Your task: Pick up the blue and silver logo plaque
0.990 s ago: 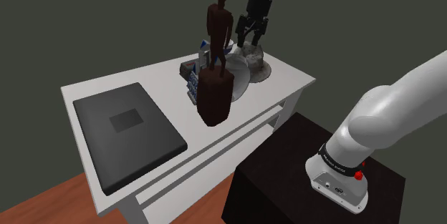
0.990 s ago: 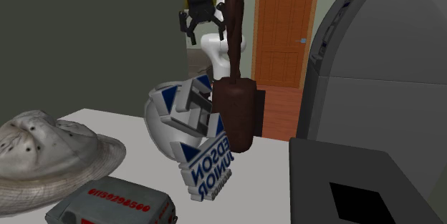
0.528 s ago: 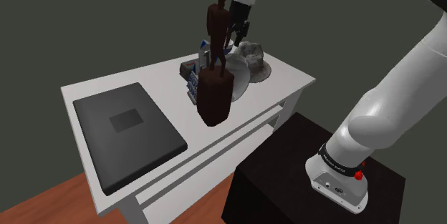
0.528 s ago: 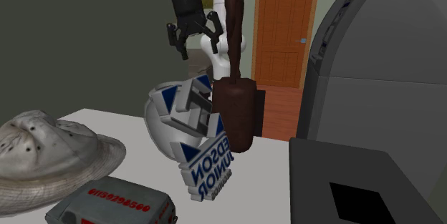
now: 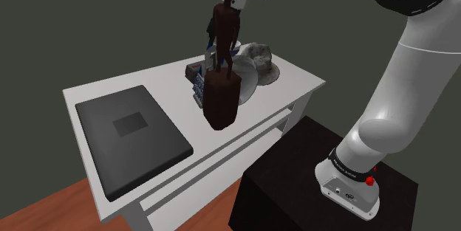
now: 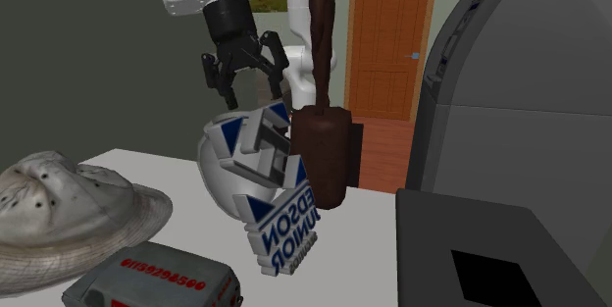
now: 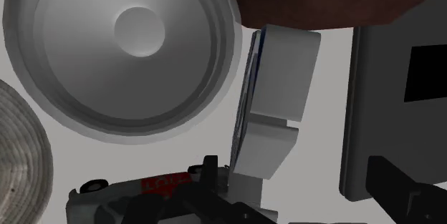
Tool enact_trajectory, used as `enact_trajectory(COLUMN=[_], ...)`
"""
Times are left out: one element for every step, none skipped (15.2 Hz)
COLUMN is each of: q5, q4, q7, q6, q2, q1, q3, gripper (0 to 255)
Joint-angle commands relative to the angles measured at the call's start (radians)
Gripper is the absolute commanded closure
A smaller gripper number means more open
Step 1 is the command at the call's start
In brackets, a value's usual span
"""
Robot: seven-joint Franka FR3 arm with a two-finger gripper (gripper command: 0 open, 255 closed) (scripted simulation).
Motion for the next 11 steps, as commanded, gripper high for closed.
enact_trajectory(q5=[0.008,0.010,0.012,0.014,0.015,0.017,0.019,0.020,0.020,0.021,0.021], q4=[0.024,0.015,0.007,-0.002,-0.010,-0.018,-0.026,-0.031,-0.031,-0.032,-0.033], q7=[-0.005,-0.009,-0.012,-0.016,-0.020,-0.023,-0.027,-0.029,-0.029,-0.030,-0.030], q6=[0.016,0.028,0.040,0.052,0.063,0.075,0.086,0.093,0.093,0.095,0.095], q2=[0.037,0.040,0.044,0.047,0.051,0.055,0.059,0.062,0.062,0.063,0.062], q1=[-0.003,-0.003,-0.003,-0.003,-0.002,-0.002,-0.002,-0.002,-0.002,-0.002,-0.002], q3=[-0.001,-0.001,0.000,0.000,0.000,0.001,0.001,0.002,0.002,0.001,0.002], gripper=[0,0,0,0,0,0,0,0,0,255,255])
